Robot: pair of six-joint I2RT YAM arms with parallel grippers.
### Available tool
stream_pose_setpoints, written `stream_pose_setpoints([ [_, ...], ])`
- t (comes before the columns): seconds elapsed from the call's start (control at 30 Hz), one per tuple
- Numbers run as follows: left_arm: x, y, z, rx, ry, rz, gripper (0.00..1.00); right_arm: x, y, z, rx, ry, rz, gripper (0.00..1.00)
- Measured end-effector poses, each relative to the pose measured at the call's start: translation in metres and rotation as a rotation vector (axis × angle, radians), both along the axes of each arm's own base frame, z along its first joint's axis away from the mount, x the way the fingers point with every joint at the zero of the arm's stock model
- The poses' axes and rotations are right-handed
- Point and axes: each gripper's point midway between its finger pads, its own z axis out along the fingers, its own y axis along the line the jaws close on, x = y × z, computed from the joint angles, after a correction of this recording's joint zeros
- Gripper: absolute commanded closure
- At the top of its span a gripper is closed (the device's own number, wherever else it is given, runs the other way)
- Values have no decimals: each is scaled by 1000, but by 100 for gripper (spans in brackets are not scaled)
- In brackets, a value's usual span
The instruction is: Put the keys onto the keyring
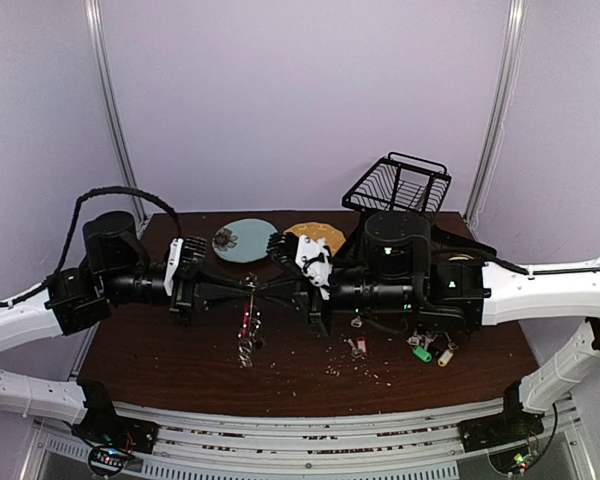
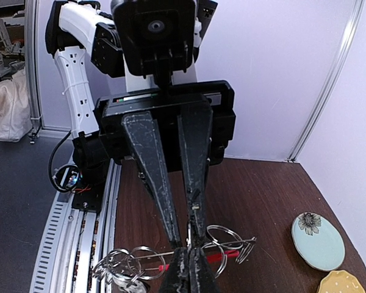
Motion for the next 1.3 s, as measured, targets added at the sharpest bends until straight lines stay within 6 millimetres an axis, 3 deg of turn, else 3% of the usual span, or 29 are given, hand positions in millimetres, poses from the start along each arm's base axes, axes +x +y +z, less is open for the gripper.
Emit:
stream_pose_setpoints([
  [0.2, 0, 0, -1, 1, 0, 9, 100, 0, 0, 0, -1, -1, -1, 100],
  [0.33, 1, 1, 0, -7, -10, 25, 100, 0, 0, 1, 5, 0, -1, 68],
  [0.57, -8, 12, -1, -29, -79, 33, 100, -9, -23, -3, 9, -25, 8, 48],
  [0.87, -53, 40, 17, -119, -354, -94, 100, -19, -47, 5, 29, -112, 24, 42],
  [1.3, -67, 47, 6, -56, -453, -170, 100, -6, -57, -8, 3, -198, -24, 39],
])
